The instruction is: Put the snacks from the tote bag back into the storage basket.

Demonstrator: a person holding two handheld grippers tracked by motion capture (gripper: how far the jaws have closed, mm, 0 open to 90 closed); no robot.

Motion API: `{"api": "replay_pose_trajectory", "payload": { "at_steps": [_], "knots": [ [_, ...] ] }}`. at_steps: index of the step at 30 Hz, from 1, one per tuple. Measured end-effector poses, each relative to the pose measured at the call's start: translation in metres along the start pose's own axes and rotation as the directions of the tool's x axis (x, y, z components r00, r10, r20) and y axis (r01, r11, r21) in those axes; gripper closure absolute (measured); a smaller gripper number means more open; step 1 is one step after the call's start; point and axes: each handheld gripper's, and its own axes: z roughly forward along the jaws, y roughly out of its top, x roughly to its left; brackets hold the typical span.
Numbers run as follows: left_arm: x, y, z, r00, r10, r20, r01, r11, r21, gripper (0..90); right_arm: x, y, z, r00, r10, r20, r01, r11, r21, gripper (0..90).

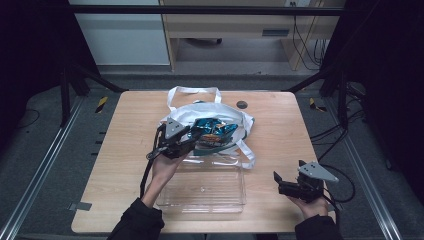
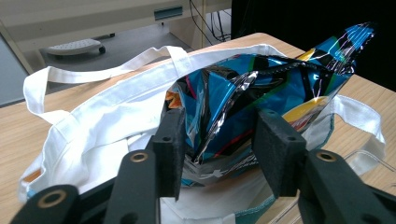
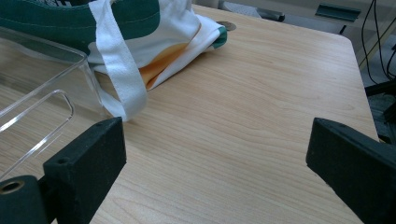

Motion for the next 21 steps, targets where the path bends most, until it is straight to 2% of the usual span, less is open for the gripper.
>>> {"api": "replay_pose_trajectory", "payload": {
  "at_steps": [12,21],
  "knots": [
    [0.0029,0.0026,0.0022,1.0,-0.006,-0.007,0.006,1.0,0.005,81.1,0.0002,0.0,0.0,1.0,0.005,-0.002,-0.004,1.0,0.004,5.3],
    [-0.0005,0.0031,0.0023,0.9994,0.016,-0.032,-0.016,0.9999,0.0,88.6,0.0,-0.0001,0.0002,1.0,0.0,-0.001,0.0,1.0,0.003,5.3]
  ]
}}
